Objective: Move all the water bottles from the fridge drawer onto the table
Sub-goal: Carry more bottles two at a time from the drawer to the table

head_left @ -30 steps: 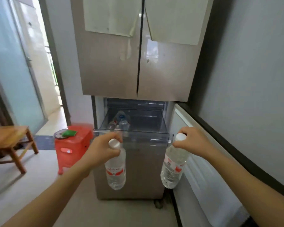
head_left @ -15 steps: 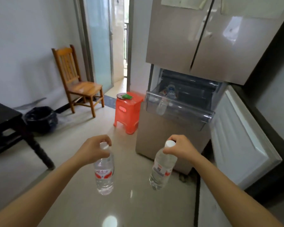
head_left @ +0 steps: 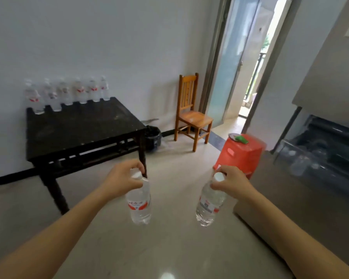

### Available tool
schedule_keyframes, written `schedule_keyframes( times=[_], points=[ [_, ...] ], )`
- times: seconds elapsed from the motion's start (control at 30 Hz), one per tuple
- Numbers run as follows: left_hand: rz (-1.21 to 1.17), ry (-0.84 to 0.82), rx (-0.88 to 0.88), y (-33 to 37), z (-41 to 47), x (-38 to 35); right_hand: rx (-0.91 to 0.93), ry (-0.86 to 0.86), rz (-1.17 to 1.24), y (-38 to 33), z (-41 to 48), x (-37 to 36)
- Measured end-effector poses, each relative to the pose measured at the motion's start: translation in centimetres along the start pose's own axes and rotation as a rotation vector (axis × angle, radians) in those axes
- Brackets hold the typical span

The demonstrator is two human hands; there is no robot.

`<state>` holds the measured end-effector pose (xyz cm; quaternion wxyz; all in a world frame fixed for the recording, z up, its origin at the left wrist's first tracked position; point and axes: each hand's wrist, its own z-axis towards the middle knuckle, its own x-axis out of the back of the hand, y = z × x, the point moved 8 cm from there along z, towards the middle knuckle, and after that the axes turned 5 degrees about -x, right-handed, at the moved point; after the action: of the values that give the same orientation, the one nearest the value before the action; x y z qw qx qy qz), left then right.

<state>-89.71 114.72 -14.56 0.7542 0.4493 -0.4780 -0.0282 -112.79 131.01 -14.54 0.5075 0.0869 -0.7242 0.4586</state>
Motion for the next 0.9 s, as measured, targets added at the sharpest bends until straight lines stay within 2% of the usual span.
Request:
schedule_keyframes(
  times=[0.13,0.23,0.43,0.63,0.8,0.9],
  points=[
    [-0.018,0.058,0.090,-4.9,-5.1,6.0,0.082,-0.153,-0.038,-7.5,0.3,-6.4],
    [0.022,0.134,0.195,-9.3,-8.9,11.2,0.134,-0.206,-0.068,-13.5,0.1,-11.0],
    [0.033,0.233,0.309,-15.4,-14.4,19.4,0.203,-0.213,-0.015,-23.6,-1.3,-18.9],
    [0.066,0.320,0.398,-20.9,-17.6,25.5,0.322,-0.308,-0.033,-32.0,-2.7,-27.1],
    [0.016,0.387,0.468,-26.3,-18.1,29.6,0.367,-0.404,-0.067,-38.7,-0.2,-31.7],
    [0.008,0.460,0.489,-30.0,-17.3,32.9,0.484,-0.444,-0.111,-44.4,2.0,-34.8]
  ],
)
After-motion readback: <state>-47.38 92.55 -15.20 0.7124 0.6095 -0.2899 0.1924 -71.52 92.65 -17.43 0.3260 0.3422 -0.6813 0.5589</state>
